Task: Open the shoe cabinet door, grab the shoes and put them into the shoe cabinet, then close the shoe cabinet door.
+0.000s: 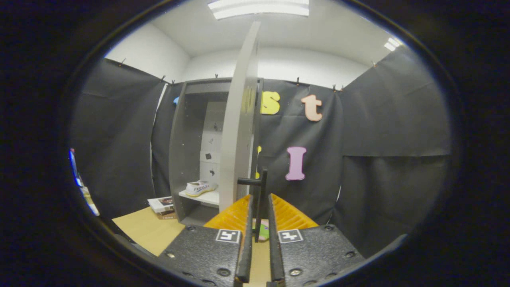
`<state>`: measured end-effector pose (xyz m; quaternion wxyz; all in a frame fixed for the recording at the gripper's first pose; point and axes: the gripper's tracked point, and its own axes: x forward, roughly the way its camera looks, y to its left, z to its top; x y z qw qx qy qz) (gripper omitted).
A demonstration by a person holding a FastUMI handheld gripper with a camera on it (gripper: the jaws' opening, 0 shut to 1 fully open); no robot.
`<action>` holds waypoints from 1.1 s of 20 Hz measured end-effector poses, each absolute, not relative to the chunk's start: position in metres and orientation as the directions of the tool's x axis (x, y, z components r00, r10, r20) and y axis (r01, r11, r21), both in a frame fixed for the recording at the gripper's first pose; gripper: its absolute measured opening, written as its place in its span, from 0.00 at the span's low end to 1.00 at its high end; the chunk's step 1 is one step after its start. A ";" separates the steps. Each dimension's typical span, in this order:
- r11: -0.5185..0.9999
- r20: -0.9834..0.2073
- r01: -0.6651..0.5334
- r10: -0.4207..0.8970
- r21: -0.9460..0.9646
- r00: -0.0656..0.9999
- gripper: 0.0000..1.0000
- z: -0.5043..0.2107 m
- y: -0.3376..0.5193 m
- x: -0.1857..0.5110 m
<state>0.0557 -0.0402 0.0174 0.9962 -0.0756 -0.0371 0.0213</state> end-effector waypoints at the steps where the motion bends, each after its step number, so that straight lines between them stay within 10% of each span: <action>1: 0.985 0.086 -0.018 0.034 -0.172 0.996 0.32 0.018 -0.038 0.040; 2: 0.981 0.084 -0.004 0.020 -0.193 0.996 0.53 0.017 -0.037 0.033; 7: 0.996 0.014 0.014 -0.013 -0.084 1.000 0.92 -0.005 -0.014 0.006; 22: 0.976 -0.259 -0.204 0.218 0.077 0.941 0.99 -0.188 0.113 0.094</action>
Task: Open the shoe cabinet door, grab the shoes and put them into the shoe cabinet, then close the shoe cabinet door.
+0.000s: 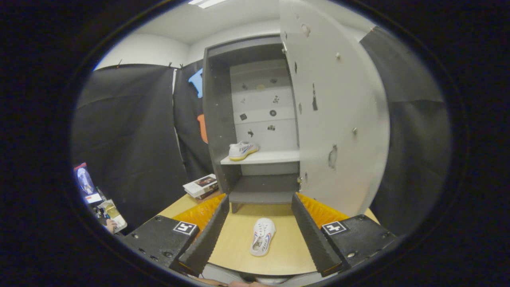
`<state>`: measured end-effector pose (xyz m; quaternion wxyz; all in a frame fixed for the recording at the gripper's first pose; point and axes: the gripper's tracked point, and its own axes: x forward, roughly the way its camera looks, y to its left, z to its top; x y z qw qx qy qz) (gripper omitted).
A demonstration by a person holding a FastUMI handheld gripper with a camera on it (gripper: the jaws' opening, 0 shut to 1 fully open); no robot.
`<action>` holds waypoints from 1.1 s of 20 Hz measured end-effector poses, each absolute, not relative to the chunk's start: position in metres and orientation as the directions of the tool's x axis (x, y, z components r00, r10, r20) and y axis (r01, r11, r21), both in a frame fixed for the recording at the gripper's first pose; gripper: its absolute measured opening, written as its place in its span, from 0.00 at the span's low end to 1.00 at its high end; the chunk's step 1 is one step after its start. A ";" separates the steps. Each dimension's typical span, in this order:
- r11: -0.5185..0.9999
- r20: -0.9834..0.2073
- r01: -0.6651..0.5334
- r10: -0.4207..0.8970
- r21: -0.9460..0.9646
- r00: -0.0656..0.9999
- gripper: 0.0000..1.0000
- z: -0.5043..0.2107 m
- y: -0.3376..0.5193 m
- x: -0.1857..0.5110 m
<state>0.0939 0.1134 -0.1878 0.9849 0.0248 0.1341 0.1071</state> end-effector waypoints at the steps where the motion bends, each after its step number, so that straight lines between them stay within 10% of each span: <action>1: 0.974 -0.287 -0.206 0.224 0.090 0.931 0.99 -0.204 0.122 0.104; 22: 0.997 -0.629 -0.076 0.046 -0.021 0.776 0.94 -0.478 0.162 0.201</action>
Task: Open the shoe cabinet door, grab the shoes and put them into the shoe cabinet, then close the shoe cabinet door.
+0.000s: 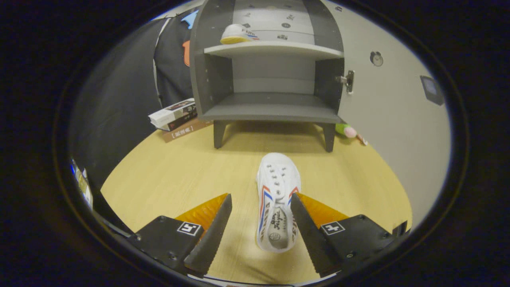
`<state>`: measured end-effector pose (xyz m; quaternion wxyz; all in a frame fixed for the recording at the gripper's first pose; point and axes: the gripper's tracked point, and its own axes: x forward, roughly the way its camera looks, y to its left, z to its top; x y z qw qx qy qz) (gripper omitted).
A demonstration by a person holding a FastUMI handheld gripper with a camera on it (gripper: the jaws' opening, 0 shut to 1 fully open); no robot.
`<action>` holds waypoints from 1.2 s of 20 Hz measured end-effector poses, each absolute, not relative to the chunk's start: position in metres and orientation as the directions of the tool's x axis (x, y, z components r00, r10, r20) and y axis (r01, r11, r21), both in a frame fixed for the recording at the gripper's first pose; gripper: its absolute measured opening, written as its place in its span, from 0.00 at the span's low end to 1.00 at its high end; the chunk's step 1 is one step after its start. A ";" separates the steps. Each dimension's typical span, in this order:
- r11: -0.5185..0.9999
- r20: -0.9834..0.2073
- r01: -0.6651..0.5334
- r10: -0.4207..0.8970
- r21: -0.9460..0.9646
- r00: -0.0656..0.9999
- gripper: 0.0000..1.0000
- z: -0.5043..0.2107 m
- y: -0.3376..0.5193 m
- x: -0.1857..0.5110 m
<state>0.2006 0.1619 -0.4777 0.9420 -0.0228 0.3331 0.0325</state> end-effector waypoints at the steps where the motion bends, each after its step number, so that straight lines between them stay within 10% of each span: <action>1: 0.998 -0.647 -0.057 0.043 -0.001 0.761 0.94 -0.487 0.161 0.201; 3: 1.000 -0.643 -0.005 0.006 0.004 0.766 0.90 -0.494 0.154 0.209; 6: 0.996 -0.657 0.062 -0.010 0.056 0.754 0.42 -0.510 0.151 0.221; 14: 0.991 -0.519 -0.048 0.107 0.126 0.848 0.07 -0.514 0.164 0.245; 24: 0.990 -0.433 -0.115 0.138 0.080 0.891 0.05 -0.480 0.162 0.232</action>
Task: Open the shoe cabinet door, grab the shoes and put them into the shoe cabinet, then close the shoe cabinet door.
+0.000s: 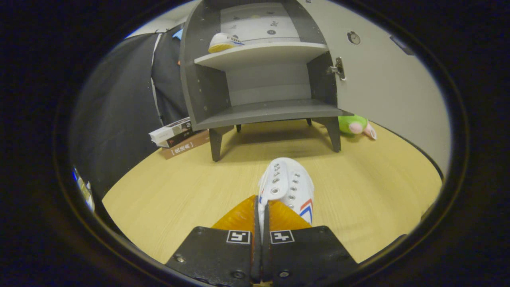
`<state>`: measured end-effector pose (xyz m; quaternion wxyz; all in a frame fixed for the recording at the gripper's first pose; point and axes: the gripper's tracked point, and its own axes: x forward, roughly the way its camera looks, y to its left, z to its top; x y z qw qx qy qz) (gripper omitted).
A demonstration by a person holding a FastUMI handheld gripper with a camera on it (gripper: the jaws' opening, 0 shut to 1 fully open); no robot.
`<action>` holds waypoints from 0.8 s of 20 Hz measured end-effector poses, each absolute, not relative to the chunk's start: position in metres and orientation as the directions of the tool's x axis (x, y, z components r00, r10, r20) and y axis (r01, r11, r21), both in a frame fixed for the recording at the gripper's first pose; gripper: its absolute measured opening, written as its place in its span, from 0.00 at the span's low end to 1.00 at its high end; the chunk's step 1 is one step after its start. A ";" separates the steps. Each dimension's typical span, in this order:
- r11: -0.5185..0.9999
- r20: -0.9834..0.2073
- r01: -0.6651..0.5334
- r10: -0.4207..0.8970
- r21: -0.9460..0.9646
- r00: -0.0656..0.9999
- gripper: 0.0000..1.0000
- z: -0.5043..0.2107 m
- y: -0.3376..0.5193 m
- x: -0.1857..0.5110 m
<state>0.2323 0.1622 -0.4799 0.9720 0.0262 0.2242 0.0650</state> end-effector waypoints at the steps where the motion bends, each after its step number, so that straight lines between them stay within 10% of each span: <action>1: 0.987 -0.425 -0.125 0.156 0.100 0.892 0.05 -0.474 0.167 0.228; 16: 0.949 -0.216 -0.314 0.303 -0.018 0.928 0.05 -0.256 0.219 0.137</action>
